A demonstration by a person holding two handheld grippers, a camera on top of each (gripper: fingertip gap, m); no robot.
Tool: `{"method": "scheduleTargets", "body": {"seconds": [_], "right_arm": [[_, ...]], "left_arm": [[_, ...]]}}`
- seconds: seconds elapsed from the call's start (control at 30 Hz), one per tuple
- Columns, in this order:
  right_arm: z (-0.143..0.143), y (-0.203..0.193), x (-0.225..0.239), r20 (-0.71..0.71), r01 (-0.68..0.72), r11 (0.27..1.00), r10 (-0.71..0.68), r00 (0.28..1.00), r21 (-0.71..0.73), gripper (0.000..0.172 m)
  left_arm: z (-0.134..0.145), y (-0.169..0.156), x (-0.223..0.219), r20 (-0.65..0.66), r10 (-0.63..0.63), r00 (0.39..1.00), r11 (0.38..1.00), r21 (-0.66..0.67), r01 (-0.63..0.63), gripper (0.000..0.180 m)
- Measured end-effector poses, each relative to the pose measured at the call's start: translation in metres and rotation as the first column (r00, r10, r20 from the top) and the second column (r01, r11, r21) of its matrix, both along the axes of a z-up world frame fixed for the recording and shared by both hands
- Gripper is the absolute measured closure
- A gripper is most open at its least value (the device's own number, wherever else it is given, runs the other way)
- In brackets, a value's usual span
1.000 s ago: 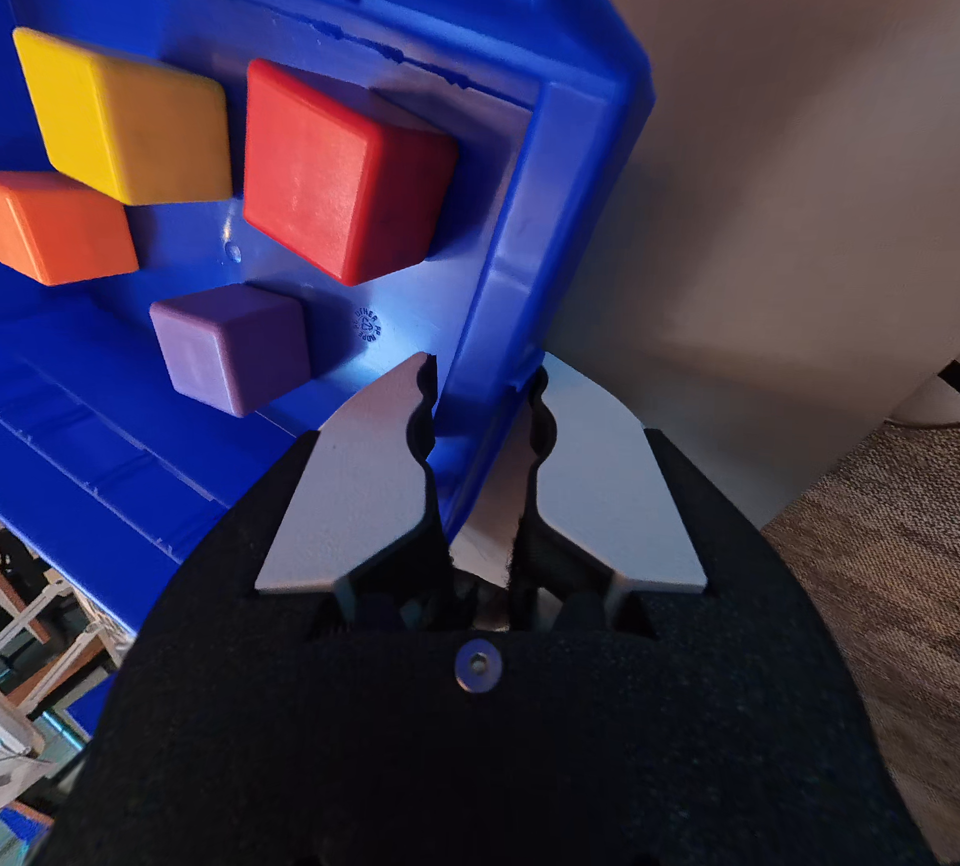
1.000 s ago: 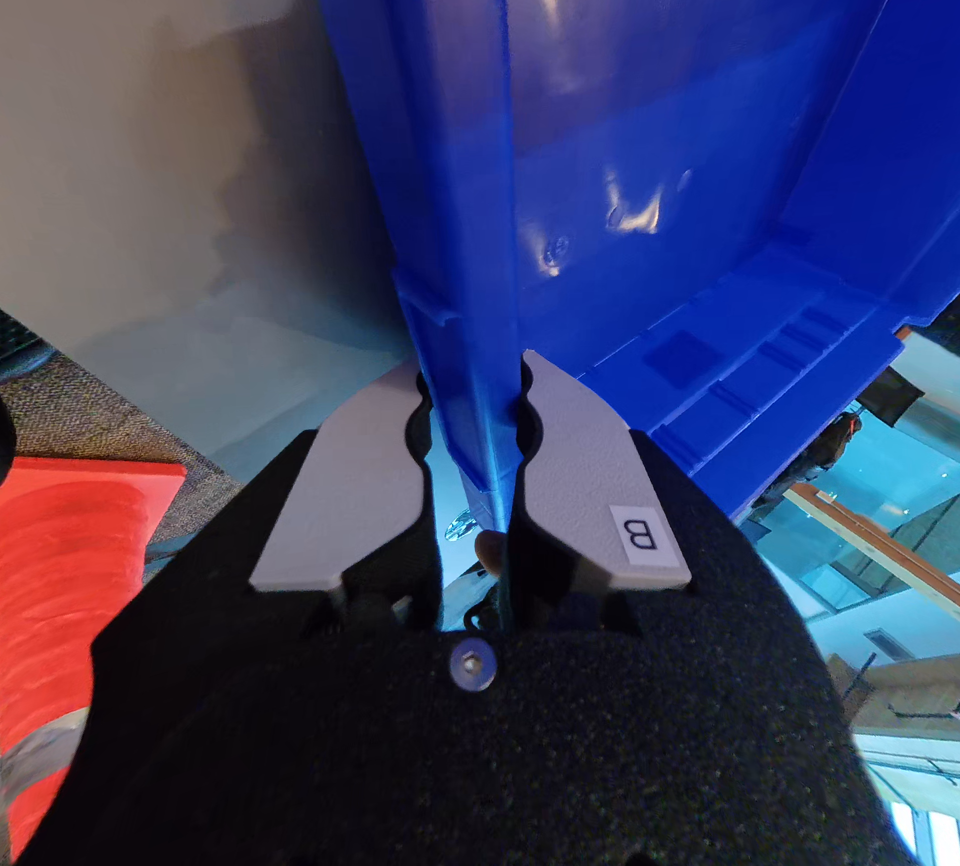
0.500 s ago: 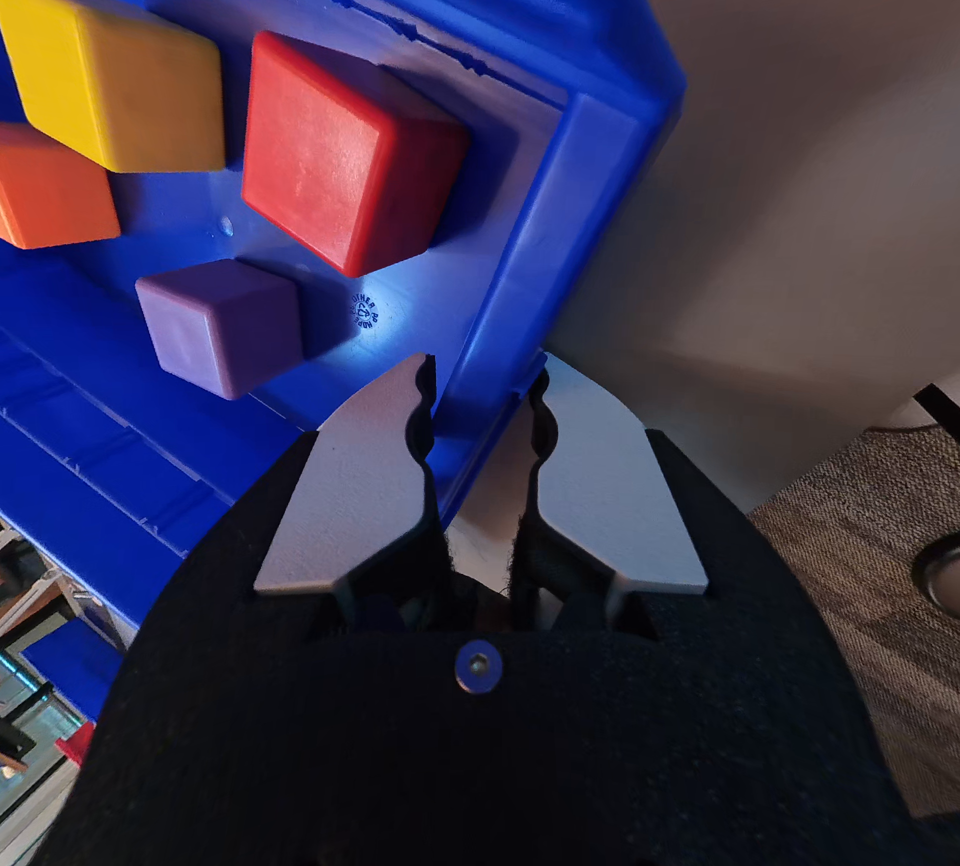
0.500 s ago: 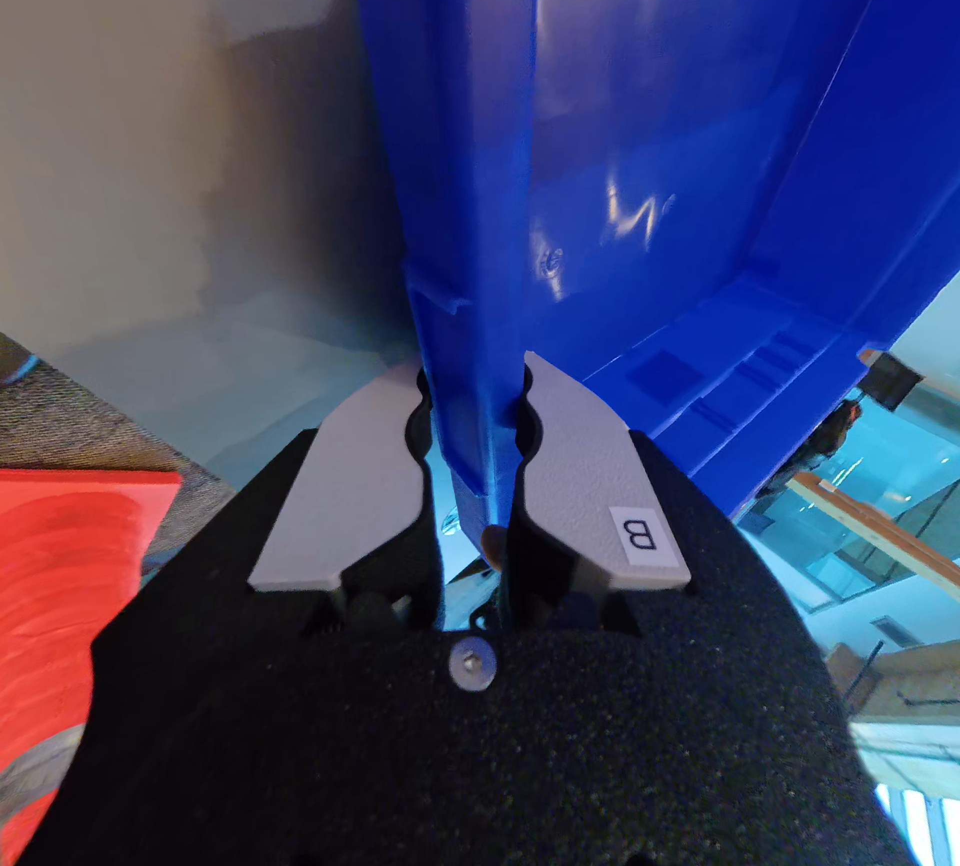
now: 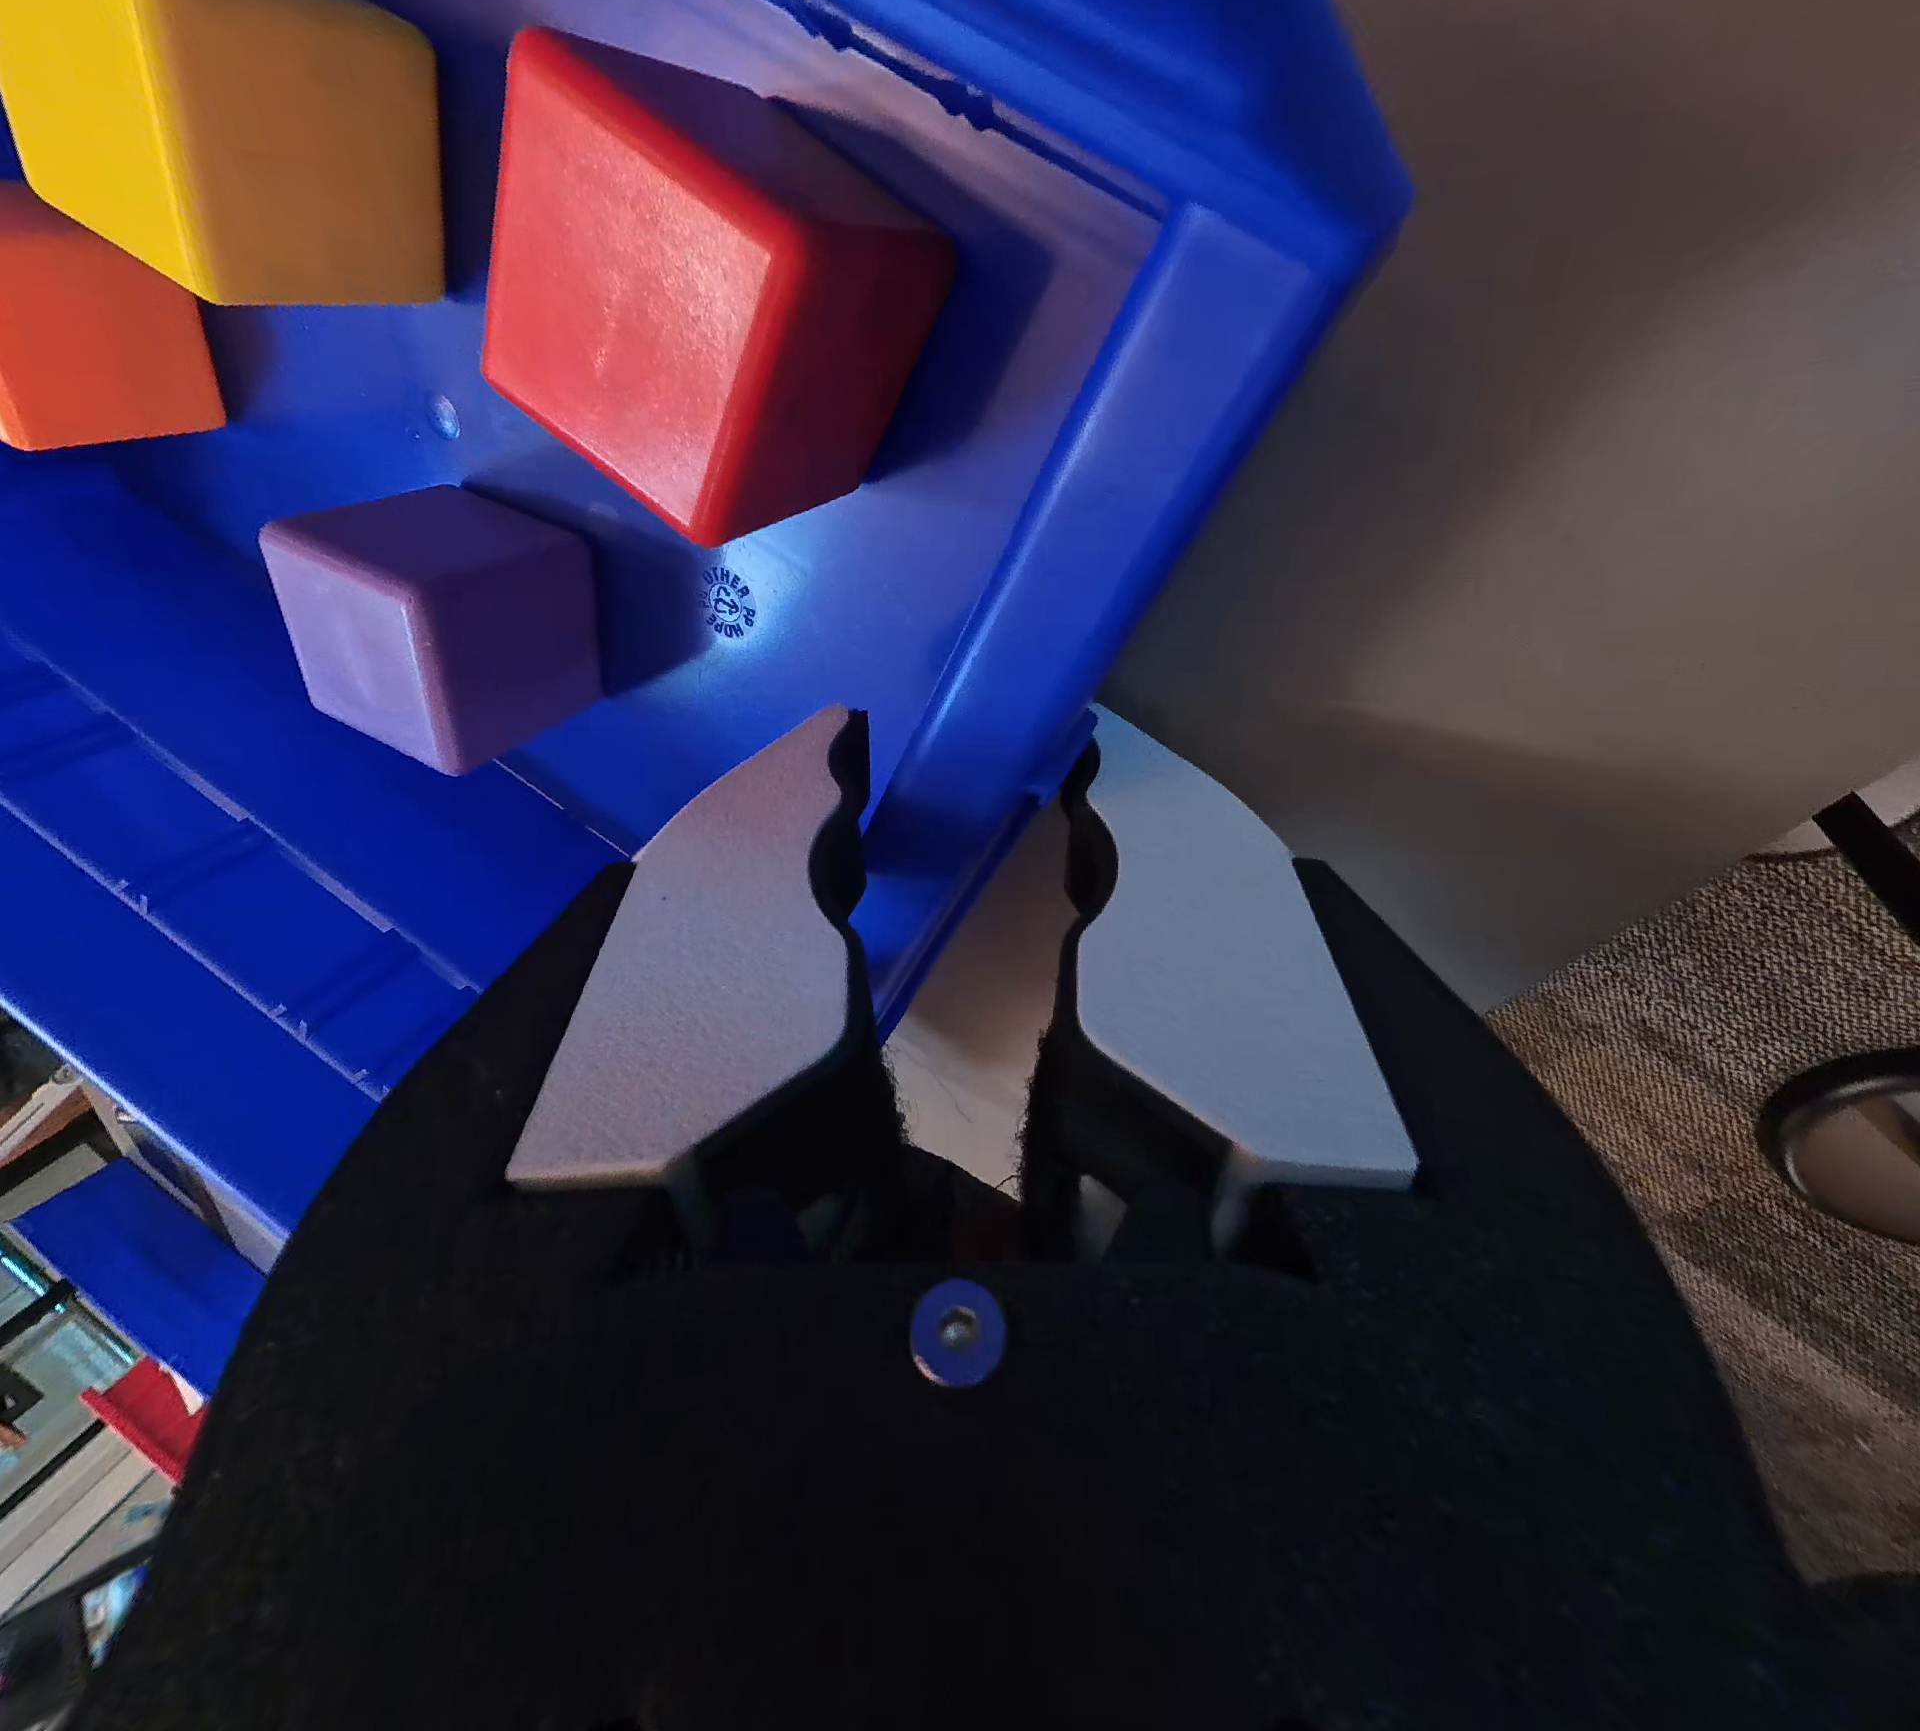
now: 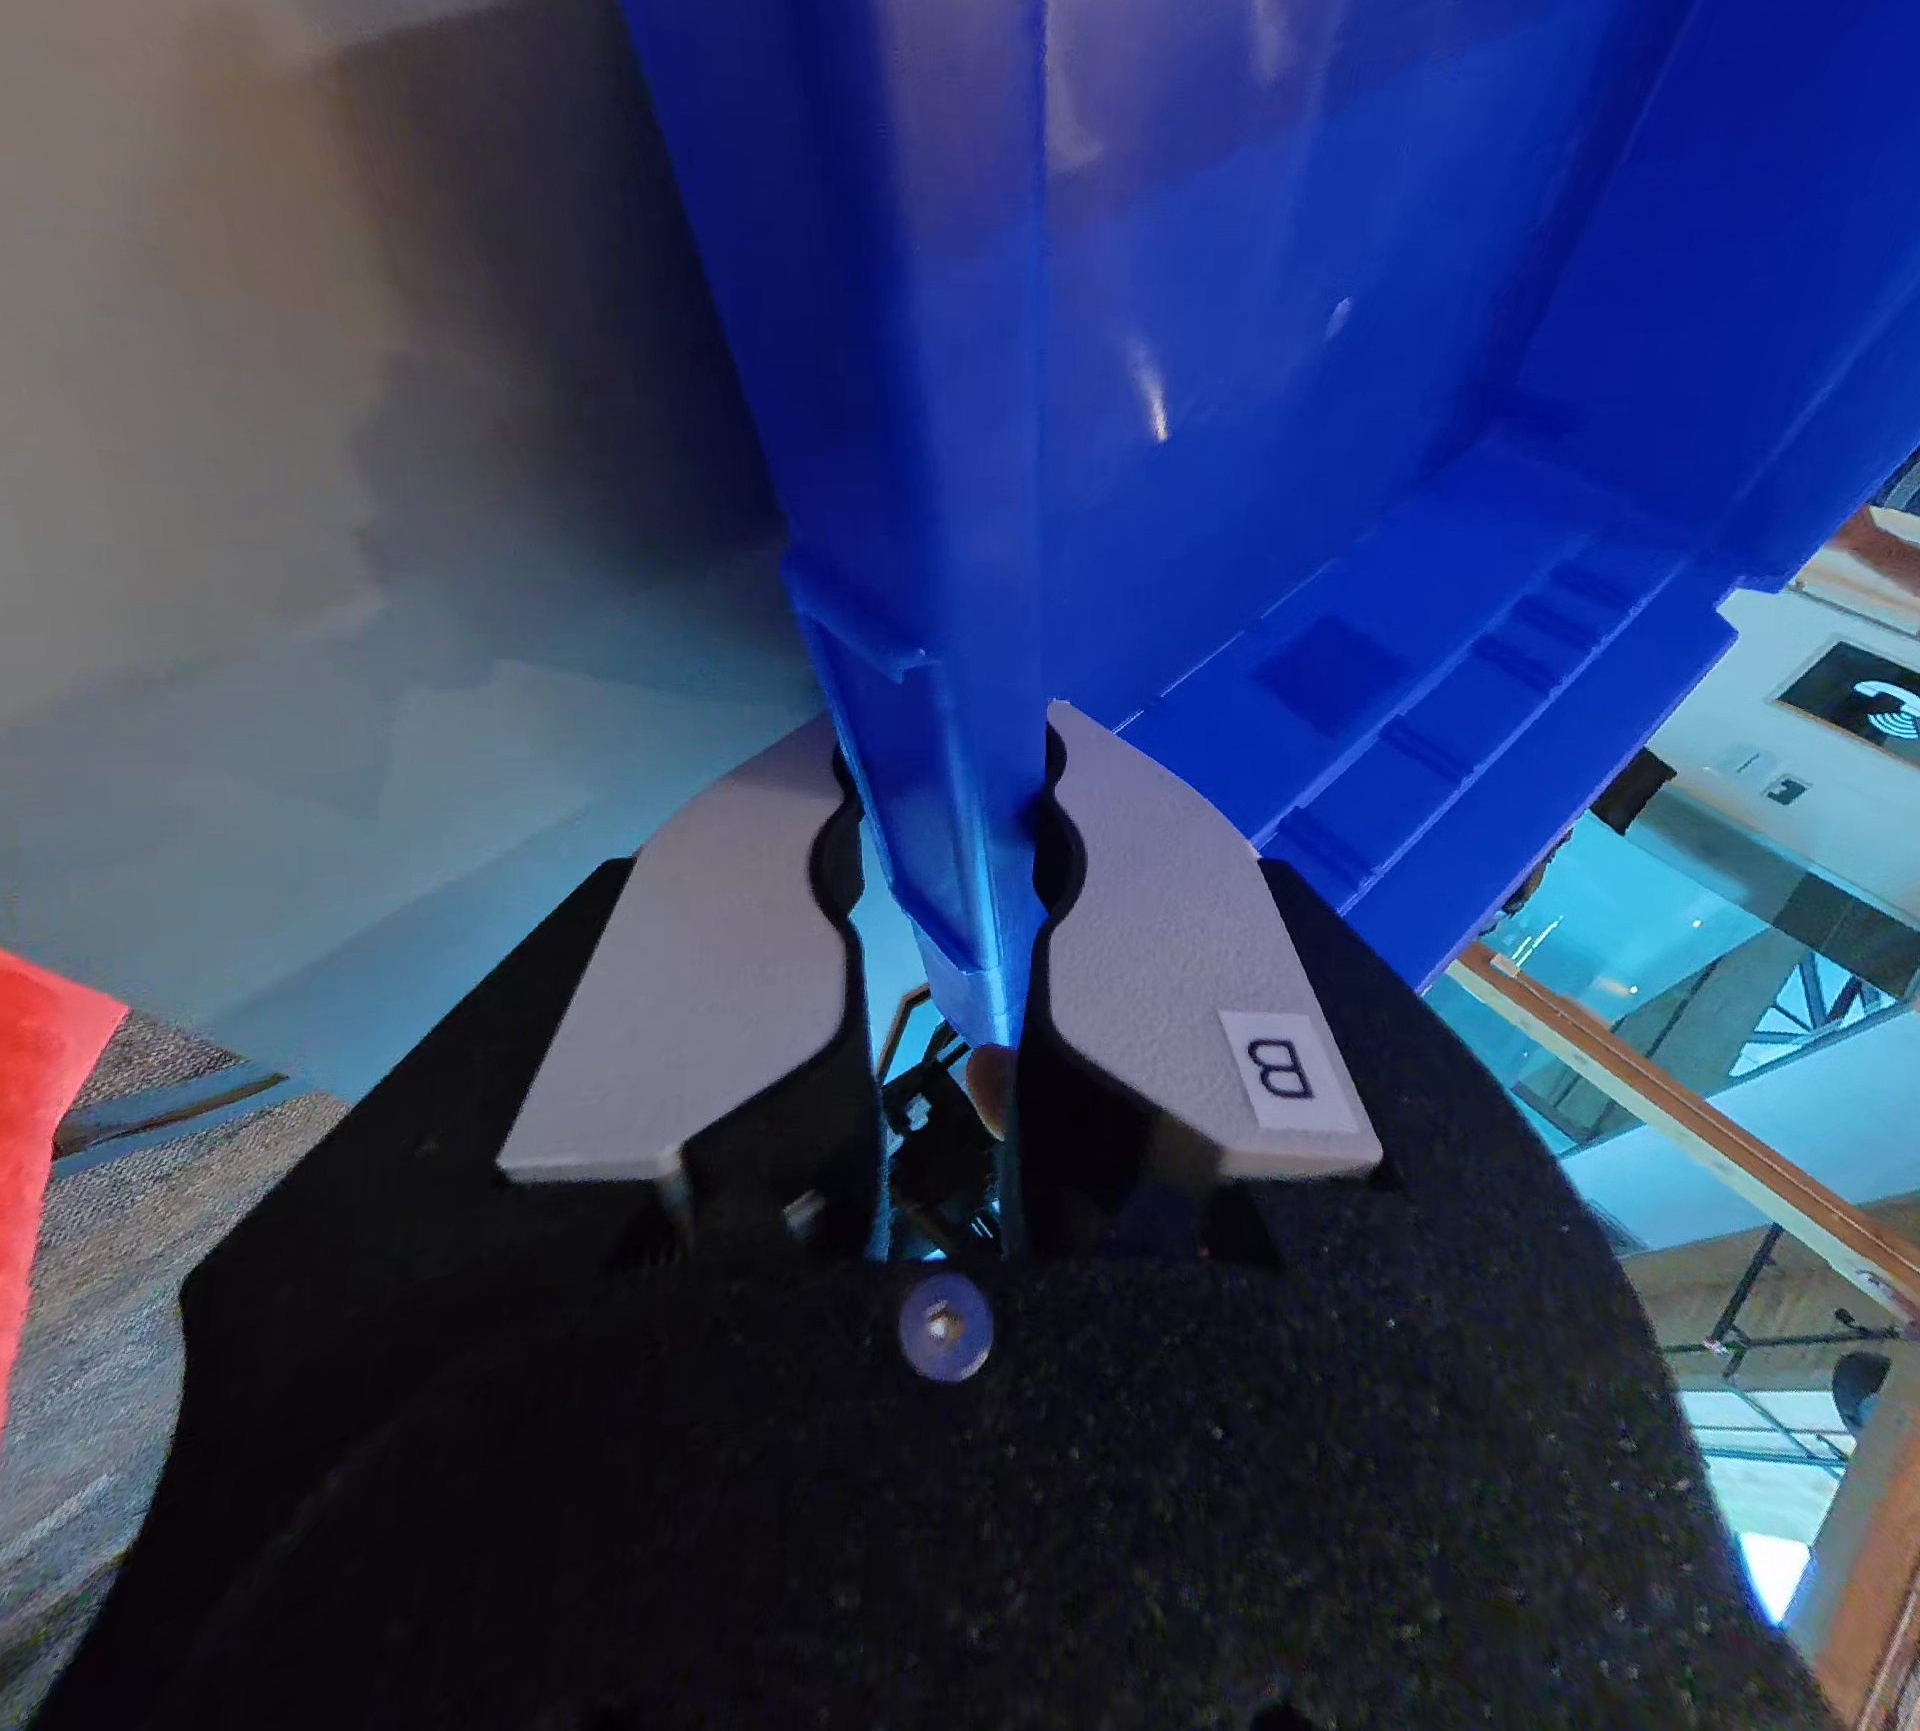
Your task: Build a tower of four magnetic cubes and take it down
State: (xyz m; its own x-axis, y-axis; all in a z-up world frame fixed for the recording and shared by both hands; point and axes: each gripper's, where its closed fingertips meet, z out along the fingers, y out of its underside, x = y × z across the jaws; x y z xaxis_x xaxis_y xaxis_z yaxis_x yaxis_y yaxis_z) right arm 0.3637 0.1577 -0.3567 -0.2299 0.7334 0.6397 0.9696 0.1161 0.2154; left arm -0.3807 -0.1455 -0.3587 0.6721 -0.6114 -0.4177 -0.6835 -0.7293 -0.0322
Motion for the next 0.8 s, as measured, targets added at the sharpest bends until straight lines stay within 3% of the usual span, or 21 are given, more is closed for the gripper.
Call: {"method": "scheduleTargets", "body": {"seconds": [0.03, 0.27, 0.33, 0.47, 0.57, 0.67, 0.8], "right_arm": [[0.0, 0.001, 0.0, 0.003, 0.003, 1.0, -0.003, 1.0, 0.001, 0.142], [0.0, 0.005, -0.001, -0.037, 0.02, 1.0, -0.02, 0.999, 0.002, 0.141], [0.003, 0.001, -0.002, -0.1, 0.05, 0.999, -0.05, 0.994, -0.005, 0.124], [0.018, -0.017, -0.016, -0.355, 0.116, 0.99, -0.137, 0.925, -0.081, 0.084], [0.038, -0.033, -0.035, -0.567, 0.126, 0.981, -0.187, 0.802, -0.146, 0.058], [0.065, -0.05, -0.074, -0.778, 0.043, 0.98, -0.182, 0.601, -0.196, 0.03], [0.112, -0.067, -0.133, -0.95, -0.116, 0.979, -0.129, 0.286, -0.168, 0.024]], "left_arm": [[0.0, 0.0, 0.0, 0.0, -0.004, 1.0, 1.0, 0.001, 0.004, 0.146], [0.001, 0.0, 0.0, 0.0, -0.01, 1.0, 1.0, 0.02, 0.01, 0.13], [0.004, 0.001, 0.002, 0.026, 0.003, 1.0, 0.998, 0.056, -0.005, 0.125], [0.008, -0.003, 0.024, 0.196, -0.004, 0.981, 0.994, 0.108, -0.018, 0.095], [0.018, -0.004, 0.042, 0.313, -0.027, 0.949, 0.983, 0.179, -0.031, 0.084], [0.043, 0.004, 0.062, 0.49, -0.035, 0.871, 0.943, 0.304, -0.133, 0.085], [0.083, 0.019, 0.075, 0.662, -0.071, 0.747, 0.845, 0.438, -0.307, 0.082]]}}
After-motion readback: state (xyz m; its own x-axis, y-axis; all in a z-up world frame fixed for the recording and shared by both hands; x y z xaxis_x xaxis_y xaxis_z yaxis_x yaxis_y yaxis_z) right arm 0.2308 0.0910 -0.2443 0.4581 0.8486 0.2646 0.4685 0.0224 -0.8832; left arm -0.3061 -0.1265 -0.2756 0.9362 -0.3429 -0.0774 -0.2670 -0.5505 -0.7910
